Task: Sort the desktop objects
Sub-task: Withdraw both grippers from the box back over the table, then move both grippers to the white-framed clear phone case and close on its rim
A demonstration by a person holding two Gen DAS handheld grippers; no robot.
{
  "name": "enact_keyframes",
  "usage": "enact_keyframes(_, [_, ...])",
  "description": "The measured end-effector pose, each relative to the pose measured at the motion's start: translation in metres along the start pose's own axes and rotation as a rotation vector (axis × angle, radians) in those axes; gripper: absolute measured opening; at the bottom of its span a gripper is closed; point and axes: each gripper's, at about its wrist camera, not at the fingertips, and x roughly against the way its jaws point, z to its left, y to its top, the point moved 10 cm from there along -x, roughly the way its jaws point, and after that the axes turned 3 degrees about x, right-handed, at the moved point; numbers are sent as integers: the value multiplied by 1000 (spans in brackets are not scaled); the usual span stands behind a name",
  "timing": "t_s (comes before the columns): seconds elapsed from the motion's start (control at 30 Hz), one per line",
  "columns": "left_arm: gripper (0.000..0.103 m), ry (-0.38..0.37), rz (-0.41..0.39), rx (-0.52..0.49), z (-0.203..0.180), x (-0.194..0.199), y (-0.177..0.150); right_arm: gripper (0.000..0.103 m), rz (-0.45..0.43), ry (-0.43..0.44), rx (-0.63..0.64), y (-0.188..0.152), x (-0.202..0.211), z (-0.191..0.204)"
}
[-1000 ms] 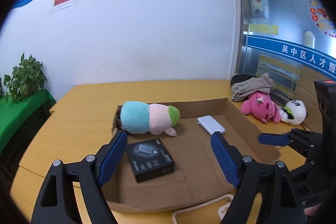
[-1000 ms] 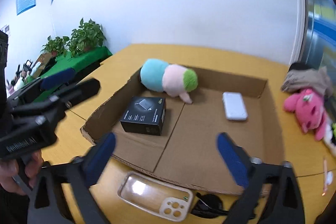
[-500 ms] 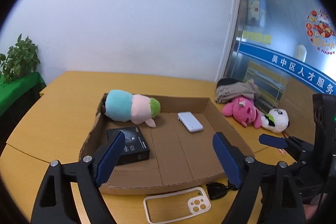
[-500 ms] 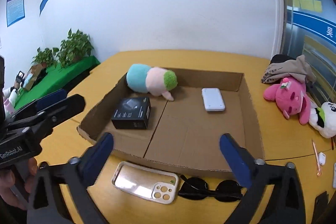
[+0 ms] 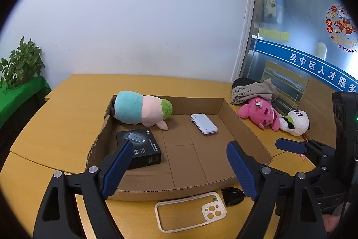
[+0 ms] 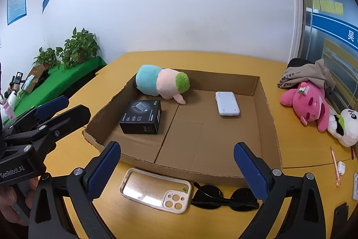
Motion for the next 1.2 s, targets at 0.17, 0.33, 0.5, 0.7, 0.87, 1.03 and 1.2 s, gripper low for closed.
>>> enact_keyframes(0.17, [85, 2, 12, -4, -3, -3, -3, 103, 17, 4, -10, -5, -4, -4])
enact_keyframes(0.33, [85, 14, 23, -8, -4, -6, -7, 103, 20, 2, -20, -7, -5, -8])
enact_keyframes(0.5, [85, 17, 30, -16, -3, -8, -8, 103, 23, 2, -28, -9, -6, -13])
enact_keyframes(0.7, [85, 14, 70, -10, 5, -12, -23, 103, 39, 14, -32, -21, -8, -20])
enact_keyframes(0.87, [85, 21, 157, 25, 25, -23, -59, 103, 97, 50, -42, -60, -18, -26])
enact_keyframes(1.03, [85, 4, 264, 89, 41, -42, -101, 103, 220, 98, -68, -113, -43, -16])
enact_keyframes(1.2, [78, -4, 381, 156, 54, -67, -139, 103, 289, 127, -83, -141, -59, -4])
